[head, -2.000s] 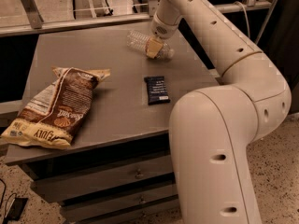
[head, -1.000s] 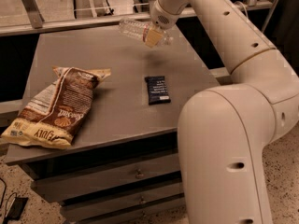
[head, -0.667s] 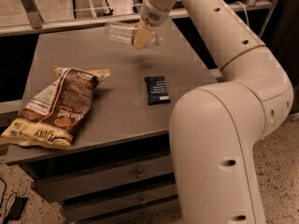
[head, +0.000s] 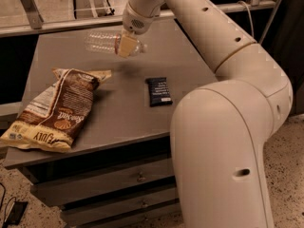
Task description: Move water bottle near brown chip bag
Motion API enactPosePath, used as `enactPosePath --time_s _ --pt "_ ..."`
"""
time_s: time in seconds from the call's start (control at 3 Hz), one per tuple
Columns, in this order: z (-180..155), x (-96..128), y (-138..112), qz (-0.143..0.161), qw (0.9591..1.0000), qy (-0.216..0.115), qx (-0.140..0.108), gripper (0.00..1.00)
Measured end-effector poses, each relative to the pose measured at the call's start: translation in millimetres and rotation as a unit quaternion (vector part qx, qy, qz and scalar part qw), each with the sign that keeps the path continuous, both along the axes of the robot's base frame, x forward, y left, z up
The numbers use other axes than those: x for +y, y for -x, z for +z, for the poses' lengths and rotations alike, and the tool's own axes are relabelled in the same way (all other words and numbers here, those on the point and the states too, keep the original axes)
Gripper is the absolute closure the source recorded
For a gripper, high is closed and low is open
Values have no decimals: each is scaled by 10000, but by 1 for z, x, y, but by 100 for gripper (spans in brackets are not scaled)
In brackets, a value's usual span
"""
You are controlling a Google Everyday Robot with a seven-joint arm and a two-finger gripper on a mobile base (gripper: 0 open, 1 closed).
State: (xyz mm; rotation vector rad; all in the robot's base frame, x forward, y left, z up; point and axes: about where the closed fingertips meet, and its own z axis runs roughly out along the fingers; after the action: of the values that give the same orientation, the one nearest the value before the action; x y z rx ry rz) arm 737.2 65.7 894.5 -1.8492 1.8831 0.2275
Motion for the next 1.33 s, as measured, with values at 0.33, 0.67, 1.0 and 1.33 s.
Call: enactPosePath --time_s 0.33,0.67,1.0,1.33 --pt "-23 17 18 95 9997 129 195 100" --pt "-43 22 30 2 9990 287 339 82" --pt "-57 24 40 -12 9985 345 431 58" --pt "-57 25 41 -4 9983 358 449 36"
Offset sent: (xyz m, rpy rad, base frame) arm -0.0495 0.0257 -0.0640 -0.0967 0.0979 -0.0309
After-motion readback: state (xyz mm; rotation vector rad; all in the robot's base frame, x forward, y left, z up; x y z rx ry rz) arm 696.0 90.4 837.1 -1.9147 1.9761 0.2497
